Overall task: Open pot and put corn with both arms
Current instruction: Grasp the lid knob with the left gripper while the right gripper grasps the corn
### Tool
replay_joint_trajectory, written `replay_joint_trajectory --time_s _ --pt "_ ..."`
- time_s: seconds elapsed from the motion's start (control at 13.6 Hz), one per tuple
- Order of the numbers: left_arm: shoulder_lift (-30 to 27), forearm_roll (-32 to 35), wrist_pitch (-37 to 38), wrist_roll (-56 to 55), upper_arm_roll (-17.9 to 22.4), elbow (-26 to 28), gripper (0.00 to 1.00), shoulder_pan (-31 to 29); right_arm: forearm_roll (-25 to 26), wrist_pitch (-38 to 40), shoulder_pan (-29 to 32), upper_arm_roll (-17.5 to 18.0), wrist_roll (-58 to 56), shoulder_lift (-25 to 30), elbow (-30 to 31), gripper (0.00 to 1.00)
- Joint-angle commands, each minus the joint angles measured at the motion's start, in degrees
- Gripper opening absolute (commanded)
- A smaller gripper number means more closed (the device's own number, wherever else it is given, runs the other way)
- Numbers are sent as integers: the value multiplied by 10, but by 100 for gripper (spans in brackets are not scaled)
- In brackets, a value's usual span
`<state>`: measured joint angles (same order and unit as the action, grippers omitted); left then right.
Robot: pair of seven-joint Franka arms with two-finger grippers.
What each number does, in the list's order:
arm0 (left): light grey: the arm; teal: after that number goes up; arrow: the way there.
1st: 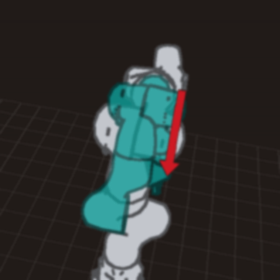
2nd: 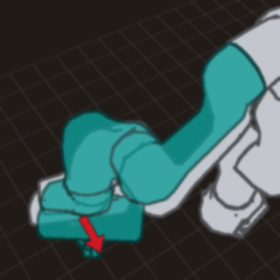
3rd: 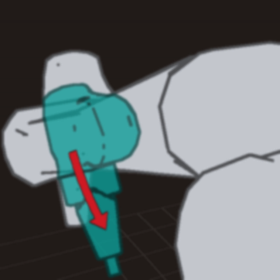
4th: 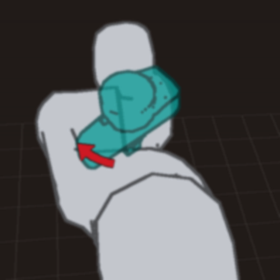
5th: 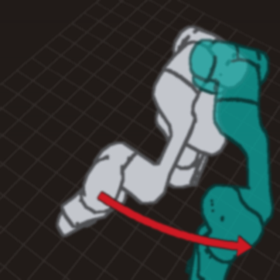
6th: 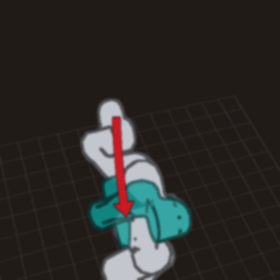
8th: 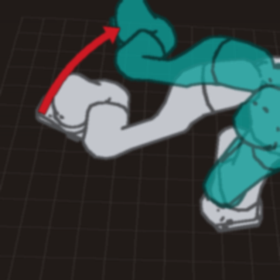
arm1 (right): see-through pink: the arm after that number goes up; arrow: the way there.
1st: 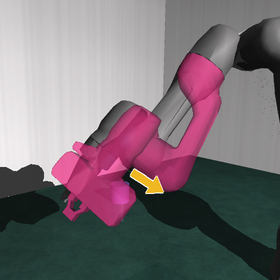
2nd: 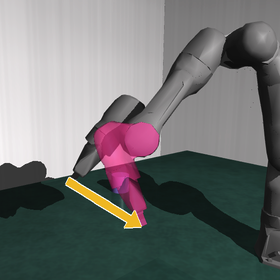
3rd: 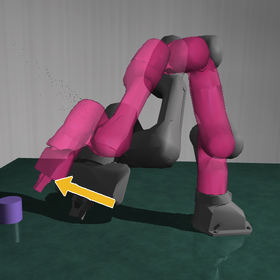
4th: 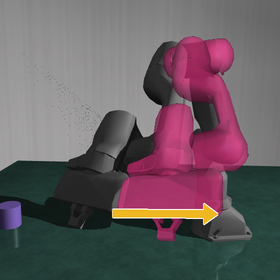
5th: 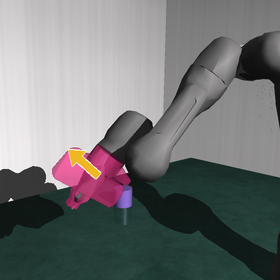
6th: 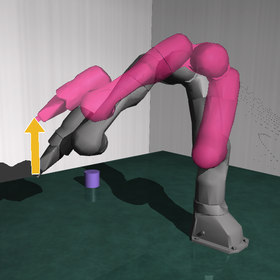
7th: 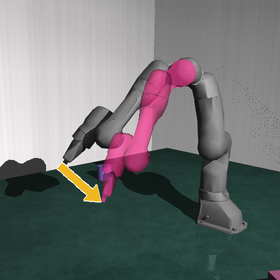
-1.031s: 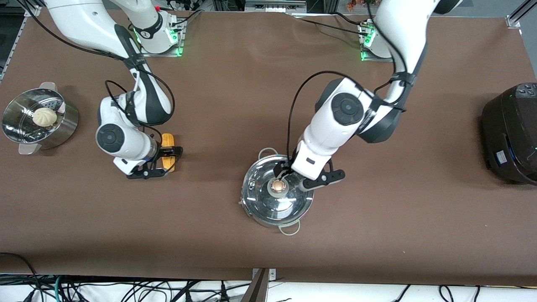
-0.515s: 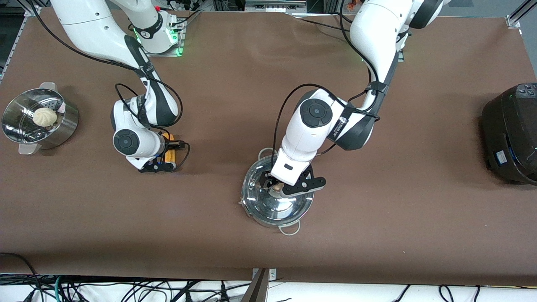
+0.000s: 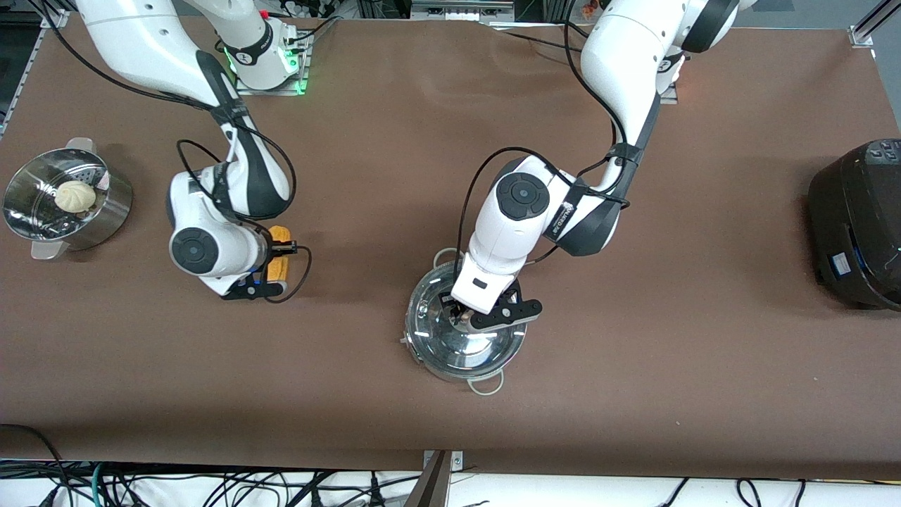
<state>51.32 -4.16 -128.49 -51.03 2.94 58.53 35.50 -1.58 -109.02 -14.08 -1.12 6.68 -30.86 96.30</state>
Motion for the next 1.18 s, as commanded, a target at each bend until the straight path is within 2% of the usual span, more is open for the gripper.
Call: replay_joint_trajectory --time_s 0.0,0.22,0.29,0.44,0.81,1.03,1.1 --pt "14 0 1 -3 10 -22 39 7 0 42 5 2 -2 1 -55 0" --pt "19 1 0 0 10 -21 8 8 -3 42 5 4 0 3 -66 0" --pt "19 14 0 0 10 -21 0 8 -4 44 5 4 0 3 -87 0" --pt "18 42 1 3 8 -21 0 8 -18 77 5 4 1 3 -116 0" --pt "-26 20 35 2 1 -25 0 2 -84 101 5 5 3 3 -195 0" --pt "-85 -15 84 36 -1 -16 0 -29 -160 99 4 6 15 2 -221 0" --pt "-116 -34 96 64 -5 12 0 -42 -190 95 4 7 41 1 -226 0"
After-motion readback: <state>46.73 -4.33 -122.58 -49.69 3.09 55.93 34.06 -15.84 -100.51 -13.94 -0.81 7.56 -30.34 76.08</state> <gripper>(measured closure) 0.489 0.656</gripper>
